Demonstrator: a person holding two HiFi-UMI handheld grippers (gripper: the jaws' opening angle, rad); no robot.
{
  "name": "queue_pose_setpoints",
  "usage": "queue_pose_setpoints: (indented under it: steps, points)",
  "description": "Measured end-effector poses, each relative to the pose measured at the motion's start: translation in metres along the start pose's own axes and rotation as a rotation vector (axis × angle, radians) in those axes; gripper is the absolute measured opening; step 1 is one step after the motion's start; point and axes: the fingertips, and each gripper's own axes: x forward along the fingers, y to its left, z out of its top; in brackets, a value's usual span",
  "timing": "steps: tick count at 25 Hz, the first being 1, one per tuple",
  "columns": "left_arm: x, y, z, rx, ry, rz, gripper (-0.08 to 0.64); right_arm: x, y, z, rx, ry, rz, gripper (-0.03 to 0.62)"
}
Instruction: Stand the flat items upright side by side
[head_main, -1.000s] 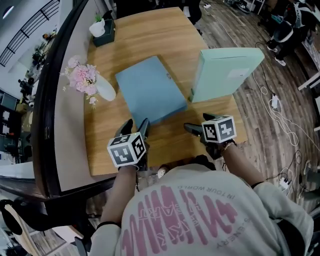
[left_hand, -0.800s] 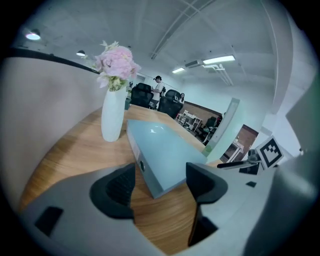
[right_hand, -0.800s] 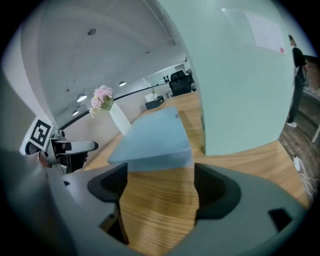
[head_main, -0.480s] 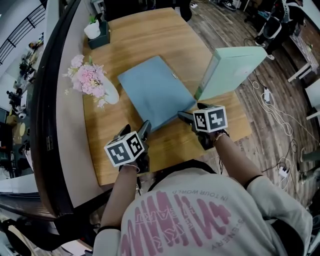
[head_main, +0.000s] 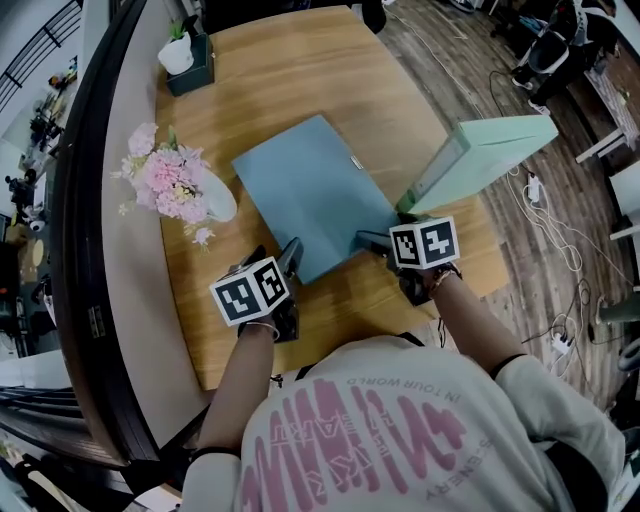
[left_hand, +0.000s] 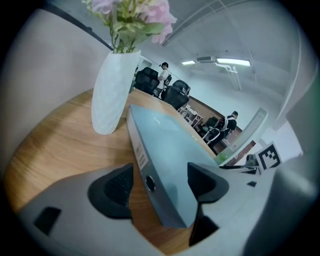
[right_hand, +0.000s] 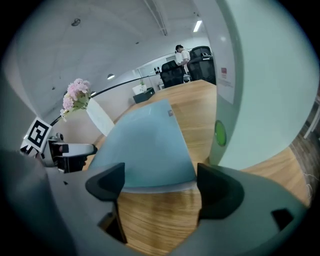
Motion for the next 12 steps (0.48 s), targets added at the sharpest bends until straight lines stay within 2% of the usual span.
queue_pose_setpoints:
  steps: [5,9,12]
  points:
    - [0.016,0.017,0.012,-0.023,0.007,0.035,0.350,0.003,0.022,-0.011,-0.068,0.074,0.083,0.451]
    - [0.026,0.029,0.023,-0.003,0.006,0.066,0.350,0.003,0.043,-0.026,-0.165,0.213,0.178,0.420]
    - [0.029,0.034,0.026,0.003,0.014,0.062,0.368,0.006,0.049,-0.014,-0.089,0.235,0.214,0.431]
